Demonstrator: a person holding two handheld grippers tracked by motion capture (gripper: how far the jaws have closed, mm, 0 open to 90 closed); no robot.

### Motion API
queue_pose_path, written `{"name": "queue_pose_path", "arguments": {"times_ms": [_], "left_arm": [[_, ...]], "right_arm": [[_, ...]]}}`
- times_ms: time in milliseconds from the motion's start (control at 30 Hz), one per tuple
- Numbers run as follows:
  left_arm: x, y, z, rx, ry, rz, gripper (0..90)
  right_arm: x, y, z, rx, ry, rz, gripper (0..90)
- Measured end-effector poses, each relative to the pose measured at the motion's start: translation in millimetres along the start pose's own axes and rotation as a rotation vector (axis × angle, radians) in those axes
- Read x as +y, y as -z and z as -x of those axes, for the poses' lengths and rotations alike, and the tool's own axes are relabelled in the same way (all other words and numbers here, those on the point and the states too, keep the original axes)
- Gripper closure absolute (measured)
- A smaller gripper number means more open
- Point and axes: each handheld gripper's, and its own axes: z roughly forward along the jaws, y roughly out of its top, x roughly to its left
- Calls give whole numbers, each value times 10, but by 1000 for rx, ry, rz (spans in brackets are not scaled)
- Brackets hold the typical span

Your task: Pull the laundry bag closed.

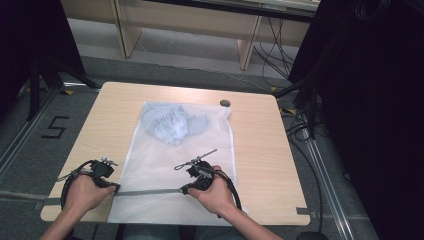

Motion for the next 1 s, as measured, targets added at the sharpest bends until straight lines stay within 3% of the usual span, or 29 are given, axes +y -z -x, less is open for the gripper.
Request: {"name": "queue_pose_path", "arguments": {"times_ms": [633, 900, 1000], "left_arm": [[0, -2, 3, 0, -1, 2, 898], [0, -2, 1, 0, -1, 3, 898], [0, -2, 0, -1, -1, 3, 898]], "right_arm": [[-46, 41, 68, 4, -22, -5, 871], [-59, 45, 121, 1, -1, 5, 871], [-63, 62, 106, -7, -45, -15, 871]]}}
